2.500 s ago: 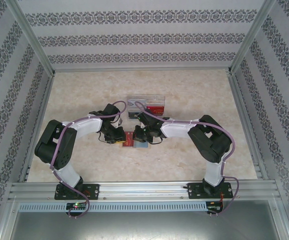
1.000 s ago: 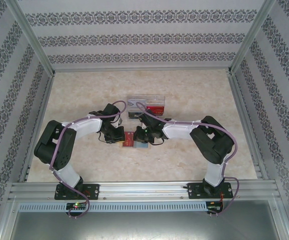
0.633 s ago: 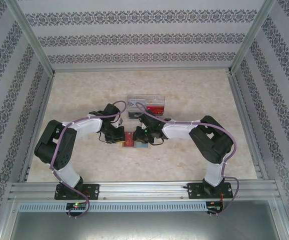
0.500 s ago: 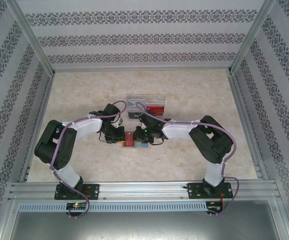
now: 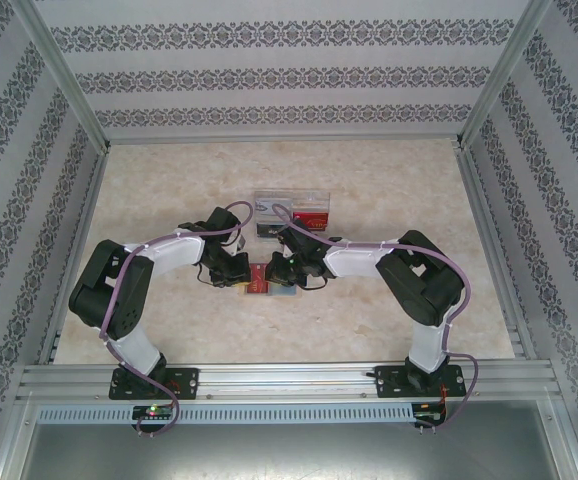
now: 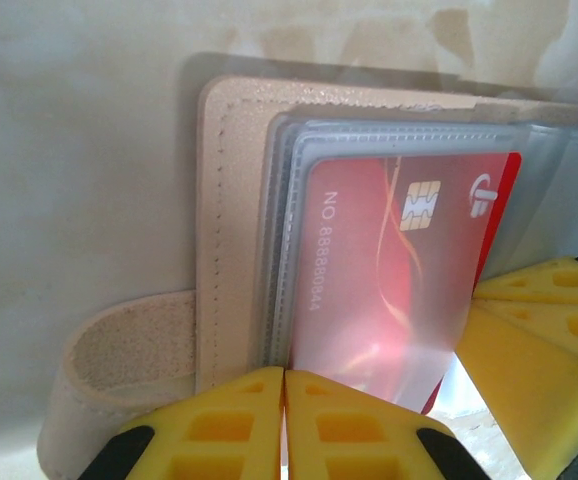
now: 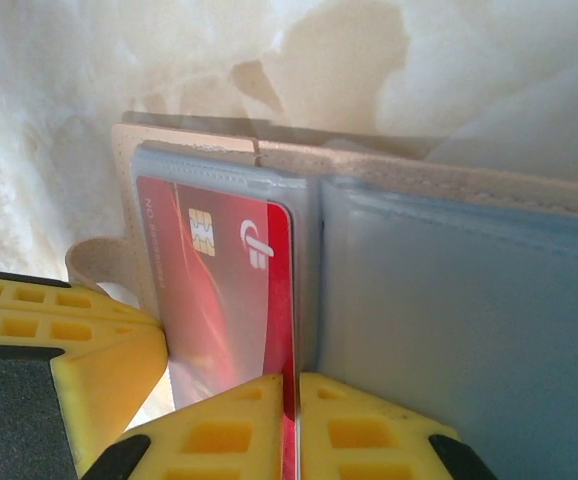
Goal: Take the credit cards out of the card holder
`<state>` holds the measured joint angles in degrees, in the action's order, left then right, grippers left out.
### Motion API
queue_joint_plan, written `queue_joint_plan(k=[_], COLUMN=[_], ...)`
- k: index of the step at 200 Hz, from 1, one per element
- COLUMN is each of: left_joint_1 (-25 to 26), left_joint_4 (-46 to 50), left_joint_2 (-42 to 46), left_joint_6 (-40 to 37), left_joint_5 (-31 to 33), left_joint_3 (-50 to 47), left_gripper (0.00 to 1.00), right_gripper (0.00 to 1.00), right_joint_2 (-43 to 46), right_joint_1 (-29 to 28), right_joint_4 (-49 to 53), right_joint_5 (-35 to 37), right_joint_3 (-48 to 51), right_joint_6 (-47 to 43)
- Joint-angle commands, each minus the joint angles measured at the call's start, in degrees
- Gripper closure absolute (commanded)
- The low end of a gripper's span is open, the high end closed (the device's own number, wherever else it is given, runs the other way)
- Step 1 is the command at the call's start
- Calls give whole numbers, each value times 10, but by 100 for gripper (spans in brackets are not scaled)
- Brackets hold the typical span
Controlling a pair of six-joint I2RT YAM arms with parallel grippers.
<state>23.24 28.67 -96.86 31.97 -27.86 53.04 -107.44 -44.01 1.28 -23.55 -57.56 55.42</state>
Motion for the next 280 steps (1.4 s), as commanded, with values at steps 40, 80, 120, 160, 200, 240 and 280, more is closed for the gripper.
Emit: queue_joint_plan(k=[40,80,120,160,200,240,280], left_joint_1=[7,7,0,-2,-2,-2,-2], left_joint_4=[-12,-1,13,17,17,12,8], left_joint_2=[-16,-10,4,9,10,-2,-13], left_joint_6=[6,3,0,0,-2,-2,-1], left_joint_5=[-11,-2,16,16,12,9,3], left_joint_3=[-9,-4,1,3,3,-1,-1], left_gripper=[90,90,88,86,87,95,97], right_gripper=[88,100,100,100,100,84,77], right_joint_2=[-20,-5,27,43,43,24,5], right_joint_1=[0,2,18,29,31,26,22], right_joint_4=[-77,-75,-63,-56,-50,-51,-48], right_joint_5=[-52,-42,-21,-19,-20,-28,-31], right_joint_3=[9,20,47,61,62,47,31], right_joint_6=[21,19,10,3,-2,-5,-5])
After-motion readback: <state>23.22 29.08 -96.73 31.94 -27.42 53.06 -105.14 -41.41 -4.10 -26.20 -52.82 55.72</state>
